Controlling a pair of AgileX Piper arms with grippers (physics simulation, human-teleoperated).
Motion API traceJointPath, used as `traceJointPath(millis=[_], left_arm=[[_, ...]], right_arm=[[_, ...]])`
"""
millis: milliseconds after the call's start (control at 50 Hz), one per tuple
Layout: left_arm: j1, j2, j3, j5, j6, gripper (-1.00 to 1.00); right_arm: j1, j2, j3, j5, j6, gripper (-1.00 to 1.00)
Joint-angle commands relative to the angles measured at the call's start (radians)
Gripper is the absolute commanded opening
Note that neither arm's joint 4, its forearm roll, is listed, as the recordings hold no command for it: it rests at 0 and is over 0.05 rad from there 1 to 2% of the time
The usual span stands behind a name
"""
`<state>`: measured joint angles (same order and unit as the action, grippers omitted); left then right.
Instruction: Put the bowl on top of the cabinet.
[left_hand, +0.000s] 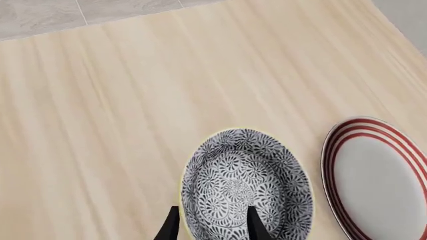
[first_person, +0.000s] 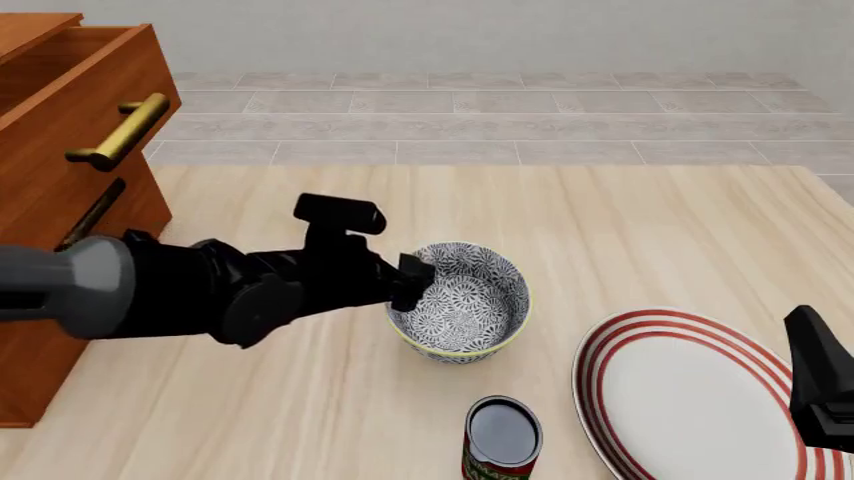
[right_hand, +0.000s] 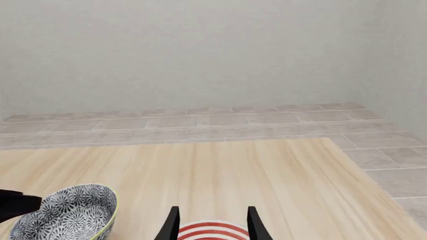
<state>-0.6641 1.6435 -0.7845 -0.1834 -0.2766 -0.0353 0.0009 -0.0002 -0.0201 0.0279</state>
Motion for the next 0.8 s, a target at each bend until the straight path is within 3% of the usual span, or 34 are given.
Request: traceJointPath(millis=[20,800], left_arm=[[0.007,0.022,-0.005,-0.008,-0.009,1.00],[0.017,0.100,-0.056,-0.018,-0.019,1.00]], right_arm=[[0.000,0.000,0.000,0.001,0.001,1.00],[-0.001,0.001,0.000,0.004,0.007,1.00]])
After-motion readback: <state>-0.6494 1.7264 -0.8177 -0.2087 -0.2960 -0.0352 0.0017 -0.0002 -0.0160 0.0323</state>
